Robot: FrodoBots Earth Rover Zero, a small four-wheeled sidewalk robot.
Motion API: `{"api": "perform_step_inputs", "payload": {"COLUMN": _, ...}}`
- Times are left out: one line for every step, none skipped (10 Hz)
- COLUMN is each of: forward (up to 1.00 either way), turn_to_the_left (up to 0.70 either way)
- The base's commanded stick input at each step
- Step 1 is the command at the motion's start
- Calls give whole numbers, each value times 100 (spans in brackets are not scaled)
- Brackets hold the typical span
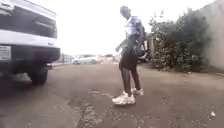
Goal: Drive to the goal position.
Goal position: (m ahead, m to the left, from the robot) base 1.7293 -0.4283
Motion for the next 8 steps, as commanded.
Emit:
{"api": "perform_step_inputs", "payload": {"forward": 0, "turn_to_the_left": 0}}
{"api": "perform_step_inputs", "payload": {"forward": 0, "turn_to_the_left": 0}}
{"api": "perform_step_inputs", "payload": {"forward": 0, "turn_to_the_left": 0}}
{"api": "perform_step_inputs", "payload": {"forward": 0, "turn_to_the_left": 0}}
{"api": "perform_step_inputs", "payload": {"forward": 0, "turn_to_the_left": 0}}
{"api": "perform_step_inputs", "payload": {"forward": 0, "turn_to_the_left": 0}}
{"api": "perform_step_inputs", "payload": {"forward": 0, "turn_to_the_left": 0}}
{"api": "perform_step_inputs", "payload": {"forward": 30, "turn_to_the_left": 0}}
